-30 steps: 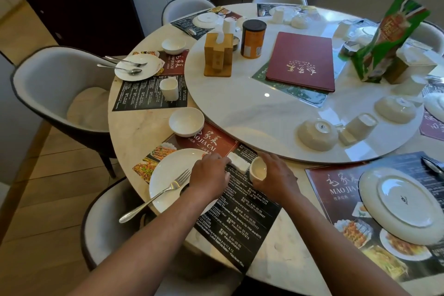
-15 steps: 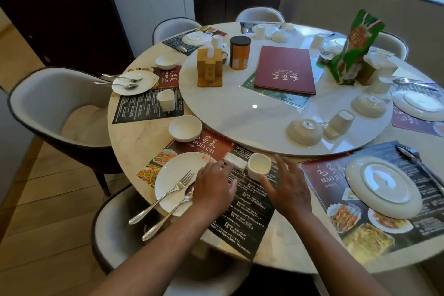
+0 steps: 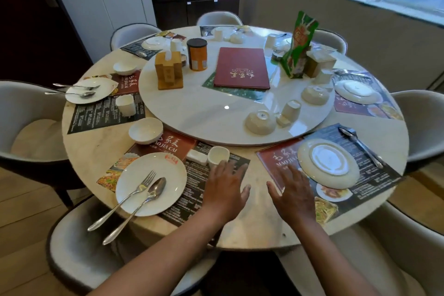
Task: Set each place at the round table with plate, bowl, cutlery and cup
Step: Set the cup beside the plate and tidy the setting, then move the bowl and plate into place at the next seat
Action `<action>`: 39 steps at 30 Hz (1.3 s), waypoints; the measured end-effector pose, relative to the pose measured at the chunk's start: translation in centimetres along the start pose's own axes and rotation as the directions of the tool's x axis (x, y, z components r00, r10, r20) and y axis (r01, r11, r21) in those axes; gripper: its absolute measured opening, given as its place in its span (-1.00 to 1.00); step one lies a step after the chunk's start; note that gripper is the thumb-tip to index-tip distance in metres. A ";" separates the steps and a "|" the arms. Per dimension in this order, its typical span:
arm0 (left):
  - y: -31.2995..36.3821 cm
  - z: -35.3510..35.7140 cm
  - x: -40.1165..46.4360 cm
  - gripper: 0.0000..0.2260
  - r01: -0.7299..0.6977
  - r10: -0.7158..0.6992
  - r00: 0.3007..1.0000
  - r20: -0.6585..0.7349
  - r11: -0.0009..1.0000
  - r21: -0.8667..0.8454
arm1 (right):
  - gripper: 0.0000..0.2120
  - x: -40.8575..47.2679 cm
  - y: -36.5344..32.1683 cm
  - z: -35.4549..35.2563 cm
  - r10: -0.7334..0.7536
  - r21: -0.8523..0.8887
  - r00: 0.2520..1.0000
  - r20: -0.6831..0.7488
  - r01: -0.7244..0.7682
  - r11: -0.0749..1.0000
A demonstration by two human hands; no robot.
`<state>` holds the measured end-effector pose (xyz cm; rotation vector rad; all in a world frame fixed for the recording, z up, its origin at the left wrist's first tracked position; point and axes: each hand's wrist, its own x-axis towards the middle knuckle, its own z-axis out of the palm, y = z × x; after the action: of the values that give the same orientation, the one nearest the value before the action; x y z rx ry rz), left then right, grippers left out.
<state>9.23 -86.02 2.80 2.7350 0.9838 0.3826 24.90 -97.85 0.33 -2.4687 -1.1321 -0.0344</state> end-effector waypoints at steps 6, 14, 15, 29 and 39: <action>5.1 1.9 3.9 -0.48 0.038 -0.038 0.999 -0.001 0.998 0.041 | -0.47 3.0 5.5 -2.2 0.002 -0.008 0.997 0.071 -0.001 1.000; 9.2 3.6 8.7 -0.38 0.100 -0.114 0.987 0.112 0.987 0.124 | -0.43 5.8 10.4 -2.9 -0.021 -0.056 0.978 0.206 0.034 0.998; 9.3 3.6 9.4 -0.36 0.100 -0.118 0.986 0.122 0.985 0.142 | -0.41 6.3 10.5 -2.9 -0.025 -0.068 0.976 0.218 0.041 0.997; 5.6 5.9 20.4 -0.09 0.058 -0.113 0.976 0.185 0.958 0.280 | -0.44 17.3 9.2 0.0 -0.071 -0.175 0.932 0.355 0.140 0.975; 3.9 8.7 21.0 -0.44 -0.157 0.151 0.988 0.042 0.936 0.314 | -0.33 18.7 9.3 1.5 -0.086 -0.185 0.901 0.426 0.179 0.966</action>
<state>29.84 -76.32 -0.75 3.1115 0.8968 0.2422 43.98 -89.19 -0.85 -2.6651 -1.5483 0.3635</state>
